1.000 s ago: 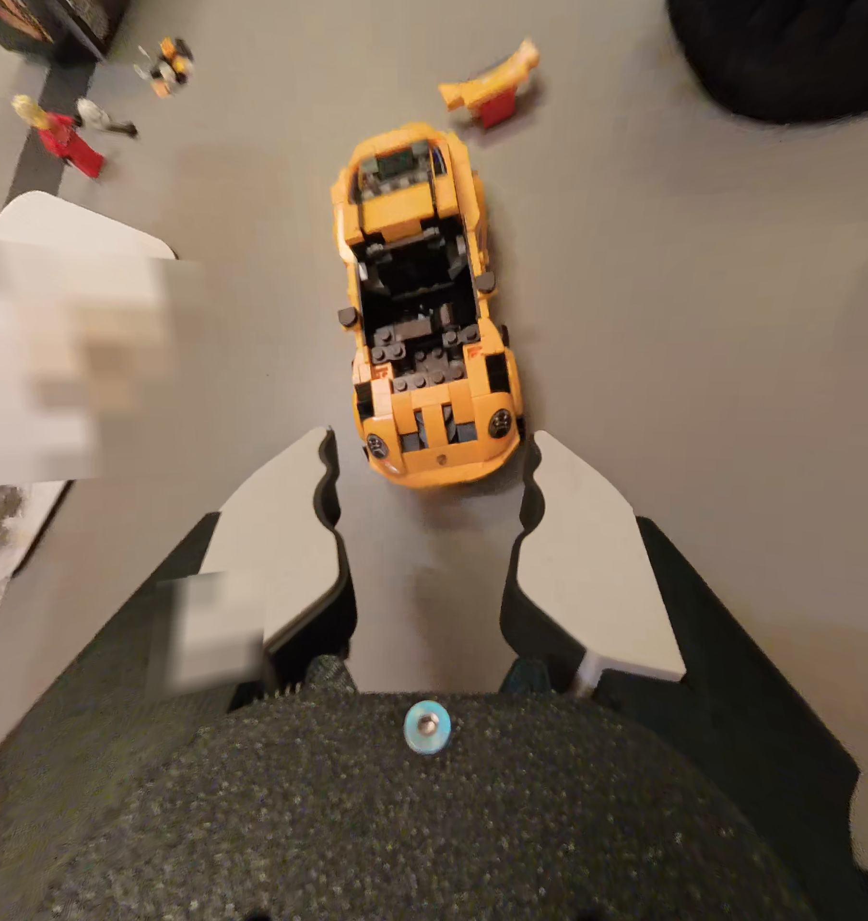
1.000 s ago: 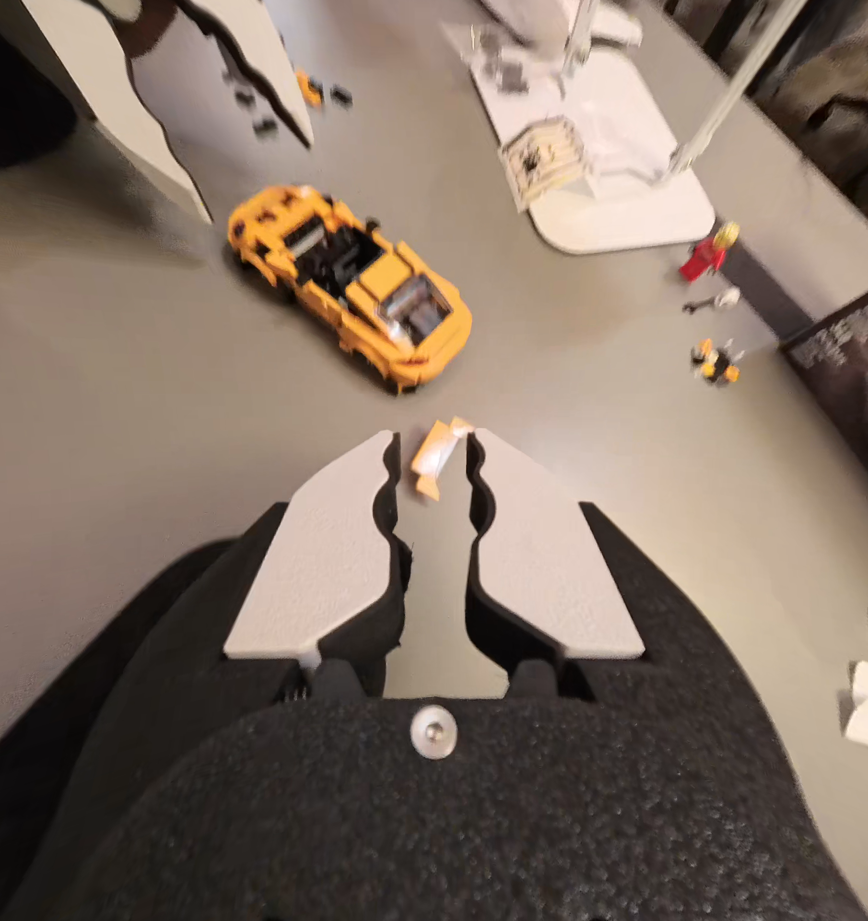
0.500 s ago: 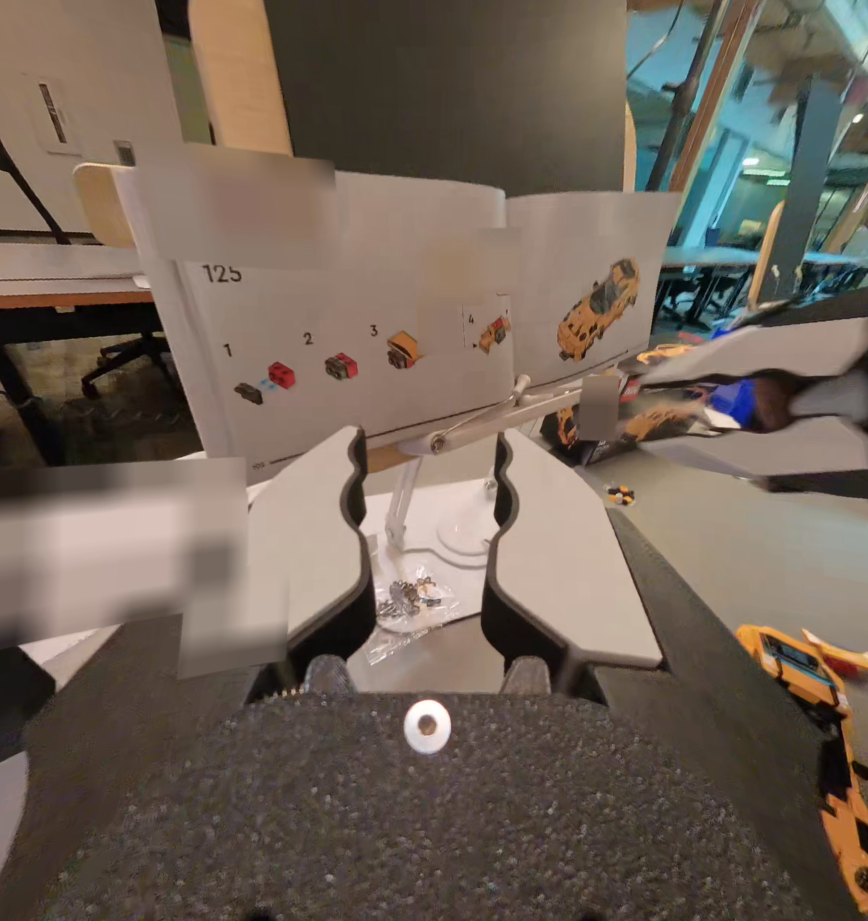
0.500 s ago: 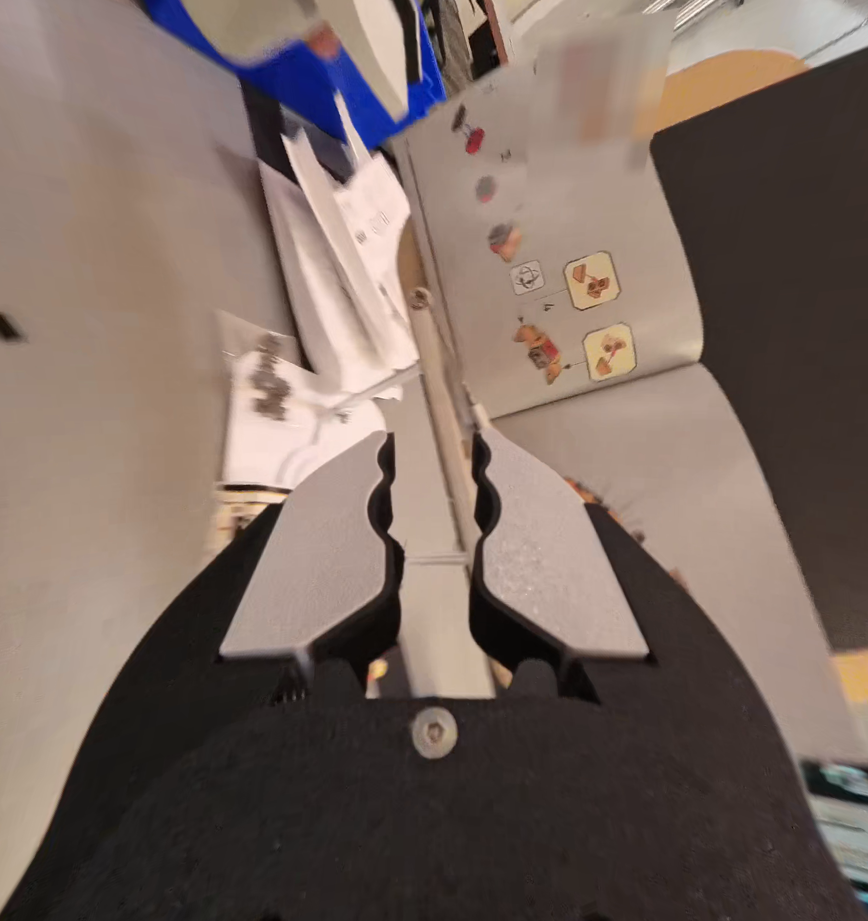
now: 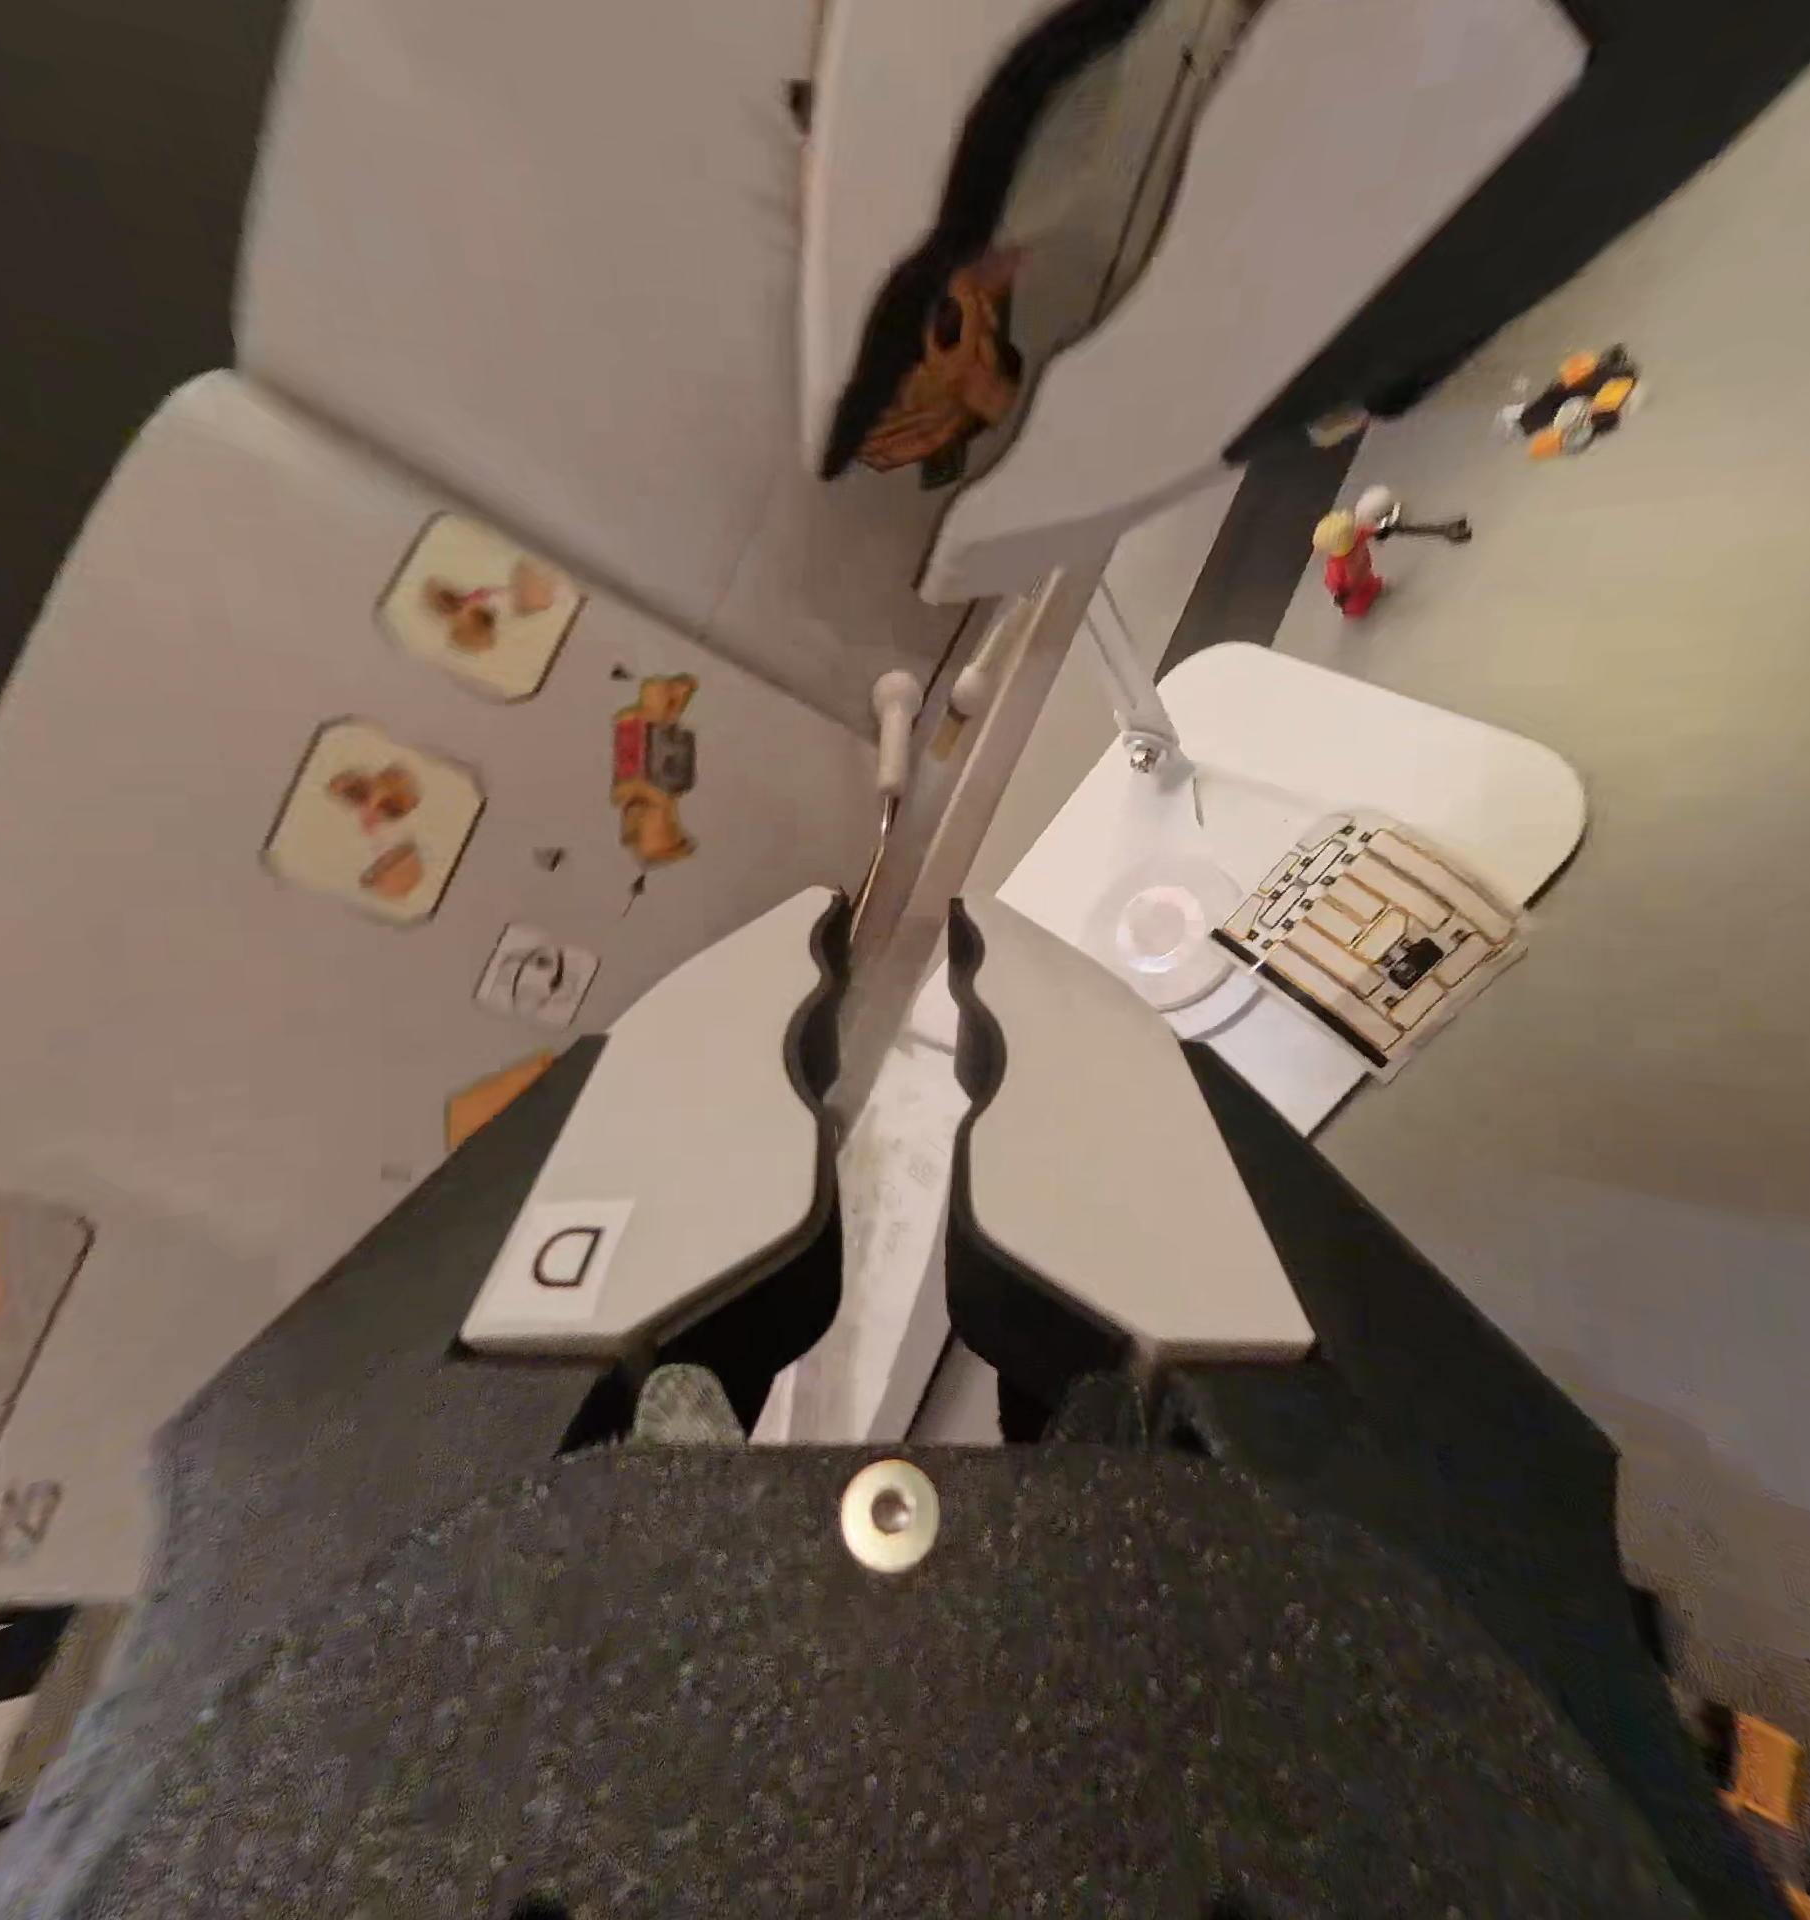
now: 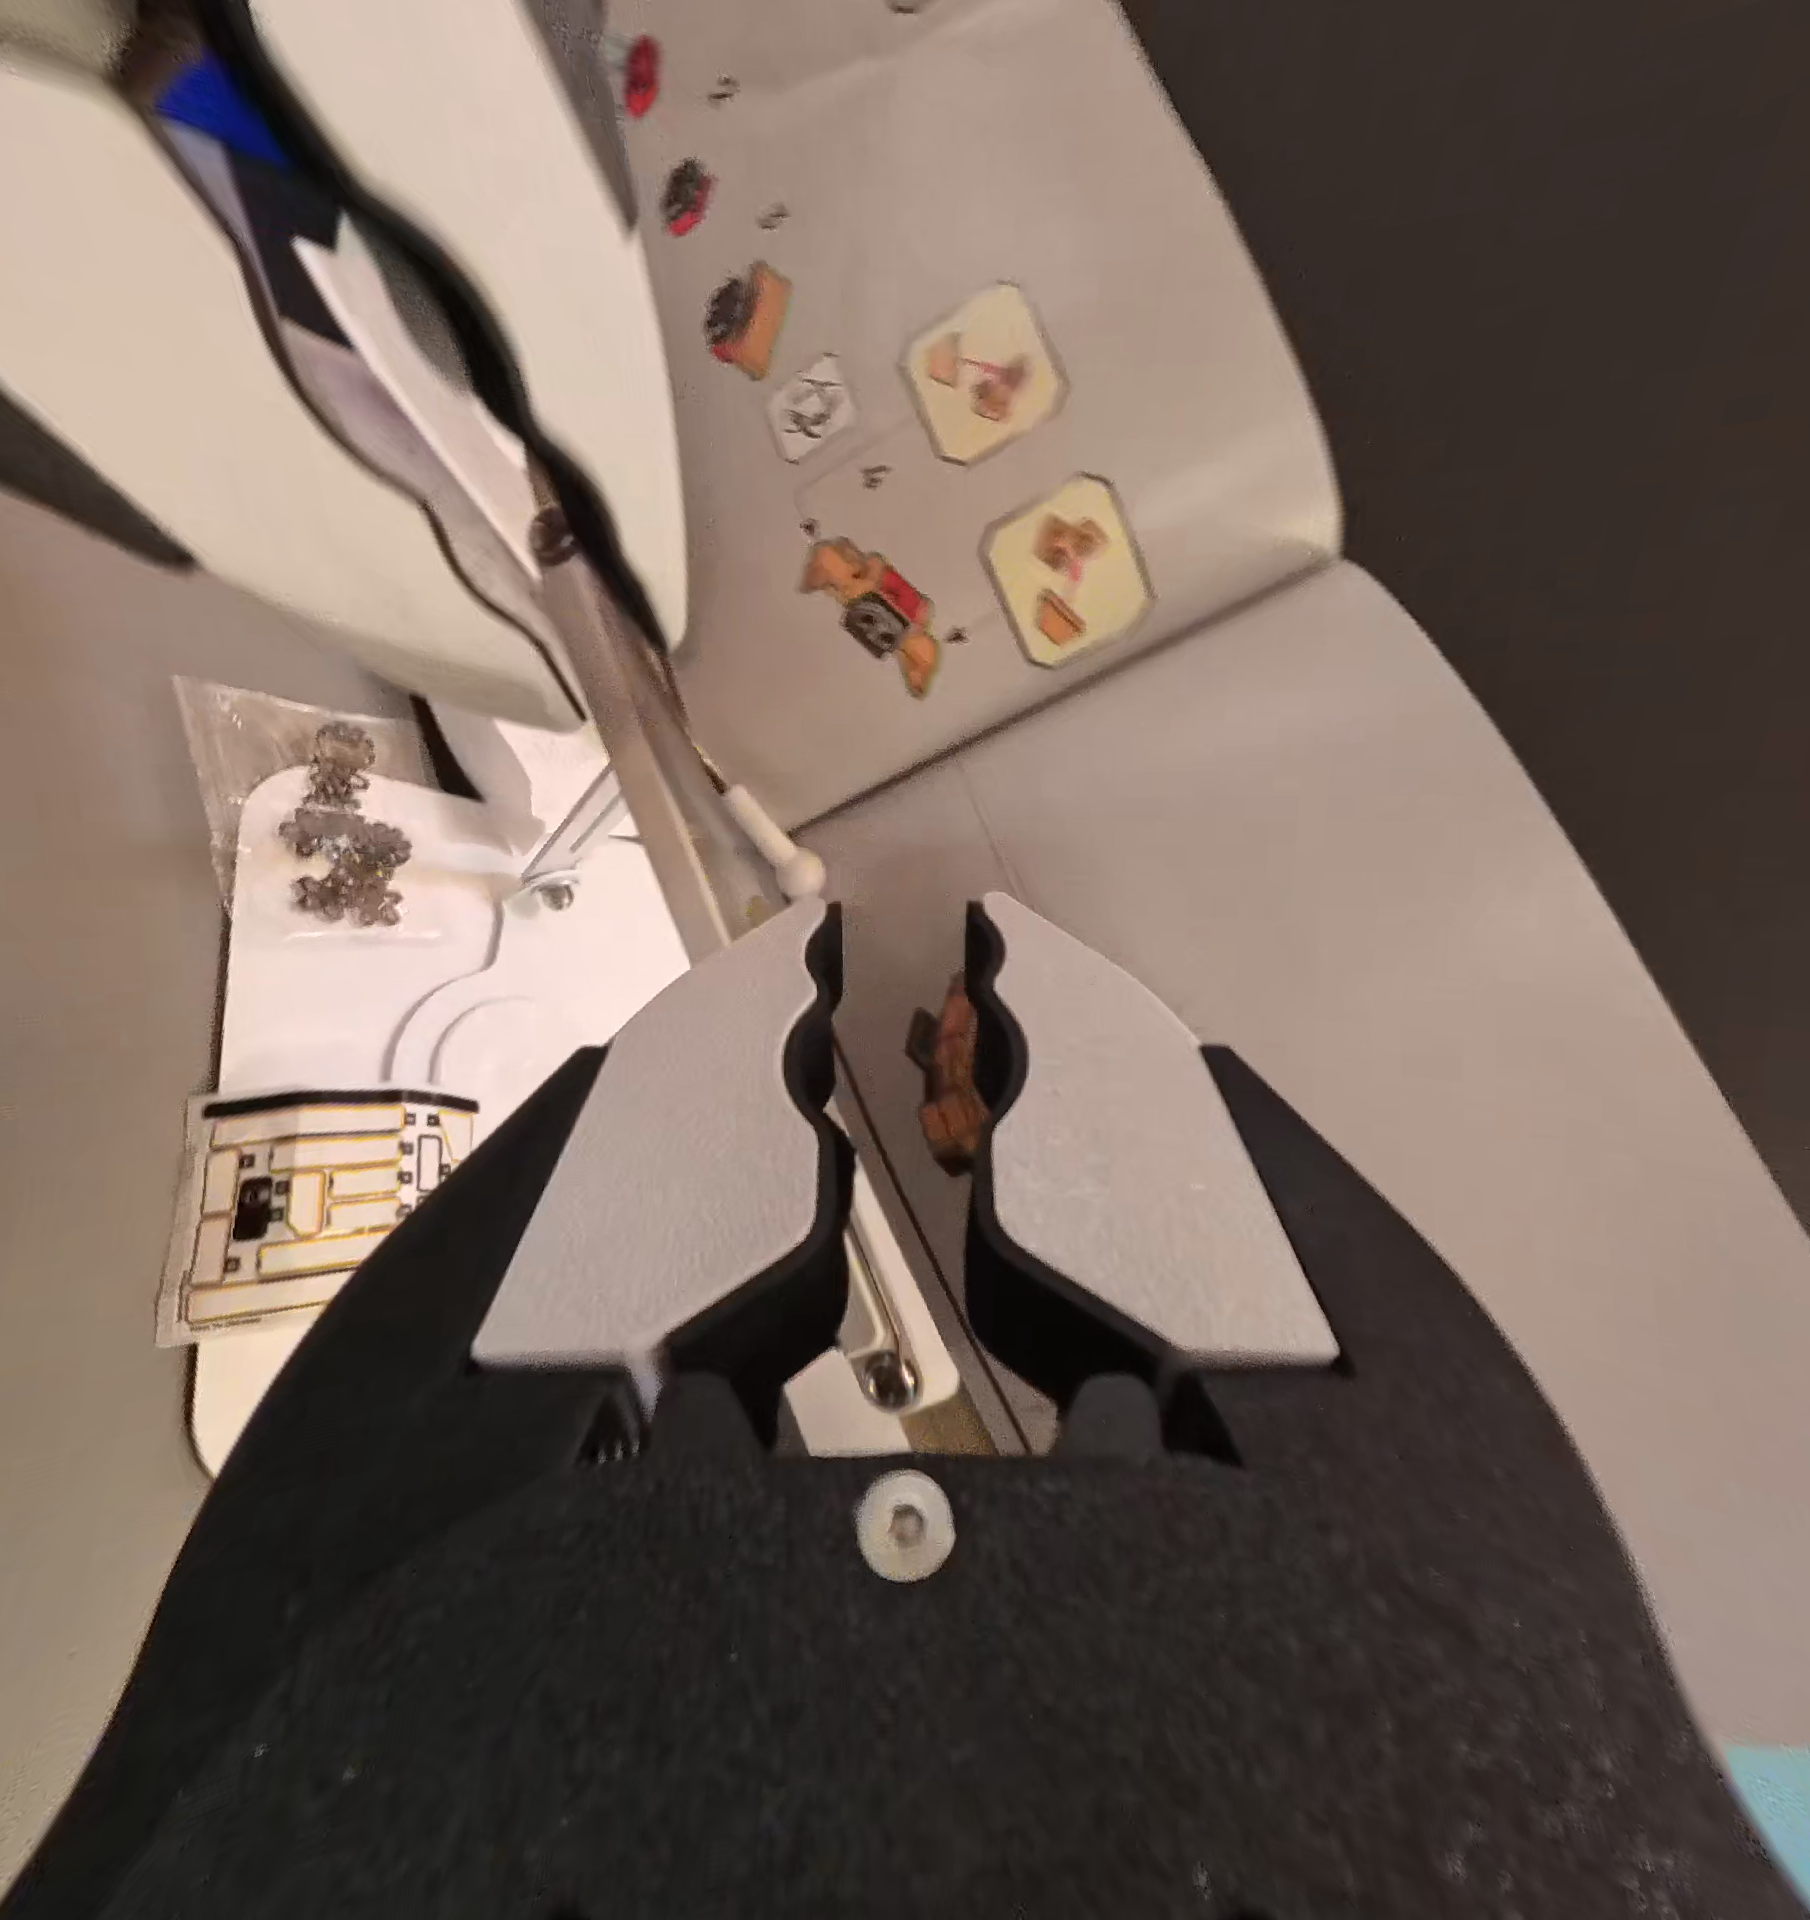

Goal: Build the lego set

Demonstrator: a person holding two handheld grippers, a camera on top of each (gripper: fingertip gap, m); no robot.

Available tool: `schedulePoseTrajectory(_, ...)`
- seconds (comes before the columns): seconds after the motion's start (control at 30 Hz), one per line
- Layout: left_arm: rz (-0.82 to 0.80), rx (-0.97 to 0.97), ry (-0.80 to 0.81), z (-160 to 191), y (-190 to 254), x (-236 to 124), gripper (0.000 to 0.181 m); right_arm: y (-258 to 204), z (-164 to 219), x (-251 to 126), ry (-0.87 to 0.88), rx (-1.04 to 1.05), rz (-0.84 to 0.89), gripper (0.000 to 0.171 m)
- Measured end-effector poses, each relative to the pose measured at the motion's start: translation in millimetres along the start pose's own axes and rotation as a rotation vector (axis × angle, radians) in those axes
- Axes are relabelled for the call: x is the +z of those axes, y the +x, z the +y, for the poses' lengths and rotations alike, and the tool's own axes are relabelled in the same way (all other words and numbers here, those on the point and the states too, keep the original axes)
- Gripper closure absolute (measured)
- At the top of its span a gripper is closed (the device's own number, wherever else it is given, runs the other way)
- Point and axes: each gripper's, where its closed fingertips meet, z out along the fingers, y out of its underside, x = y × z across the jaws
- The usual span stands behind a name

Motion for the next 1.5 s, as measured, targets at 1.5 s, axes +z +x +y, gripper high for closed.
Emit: schedulePoseTrajectory(1.5,0.278,0.062,-0.156,1,-10,11,0.18,9,26,-2,0.069,0.337,-0.07,0.151)
